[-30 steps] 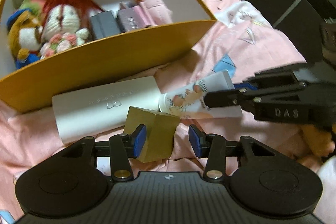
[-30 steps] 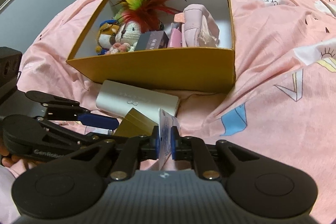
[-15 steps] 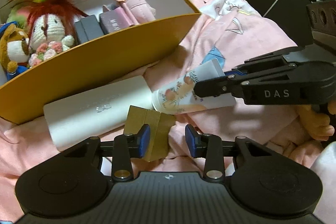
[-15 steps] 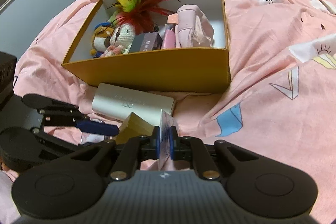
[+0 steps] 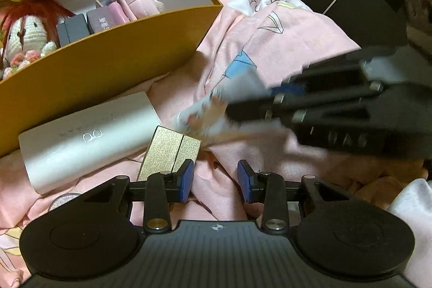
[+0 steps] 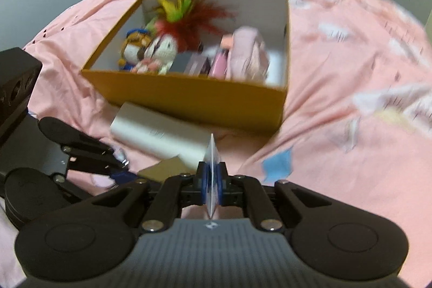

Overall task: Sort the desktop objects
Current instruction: 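Lift the floral tube with right tool while left tool grasps the gold cube box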

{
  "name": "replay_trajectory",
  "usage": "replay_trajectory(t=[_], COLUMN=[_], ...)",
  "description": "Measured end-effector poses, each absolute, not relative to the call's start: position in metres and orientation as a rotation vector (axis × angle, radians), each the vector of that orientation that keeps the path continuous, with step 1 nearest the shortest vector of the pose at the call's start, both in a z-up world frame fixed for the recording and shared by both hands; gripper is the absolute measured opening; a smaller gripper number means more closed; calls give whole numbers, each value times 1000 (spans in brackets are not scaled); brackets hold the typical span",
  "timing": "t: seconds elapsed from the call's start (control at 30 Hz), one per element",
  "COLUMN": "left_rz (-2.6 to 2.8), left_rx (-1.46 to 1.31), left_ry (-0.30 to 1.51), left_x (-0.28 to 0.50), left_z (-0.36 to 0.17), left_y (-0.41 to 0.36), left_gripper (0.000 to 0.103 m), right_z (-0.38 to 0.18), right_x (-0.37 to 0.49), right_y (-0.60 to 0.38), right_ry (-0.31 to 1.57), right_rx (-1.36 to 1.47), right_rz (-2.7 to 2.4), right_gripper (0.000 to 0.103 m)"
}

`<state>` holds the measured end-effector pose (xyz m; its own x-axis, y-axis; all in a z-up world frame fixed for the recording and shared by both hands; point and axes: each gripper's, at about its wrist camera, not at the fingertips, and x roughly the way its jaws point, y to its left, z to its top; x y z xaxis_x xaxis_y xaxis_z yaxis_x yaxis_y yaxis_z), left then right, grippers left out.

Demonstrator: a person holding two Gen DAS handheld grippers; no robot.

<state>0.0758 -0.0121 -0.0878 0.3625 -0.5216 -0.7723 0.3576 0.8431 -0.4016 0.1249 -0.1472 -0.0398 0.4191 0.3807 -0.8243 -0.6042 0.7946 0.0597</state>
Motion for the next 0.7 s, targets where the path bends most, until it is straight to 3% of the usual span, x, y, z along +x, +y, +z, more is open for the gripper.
replay_trajectory(t=[0.5,0.7], left_rz=[-524,-493], left_rx=[-130,-91], left_ry=[1029,977], left_x=[71,67], left_z=[-82,-73], left_y=[-12,-8], left_gripper=[41,51], right_z=[-54,-54], right_x=[115,115], right_y=[-151,-151], right_ry=[983,985], right_rx=[-232,-231], right_rz=[626,627], right_gripper=[8,8])
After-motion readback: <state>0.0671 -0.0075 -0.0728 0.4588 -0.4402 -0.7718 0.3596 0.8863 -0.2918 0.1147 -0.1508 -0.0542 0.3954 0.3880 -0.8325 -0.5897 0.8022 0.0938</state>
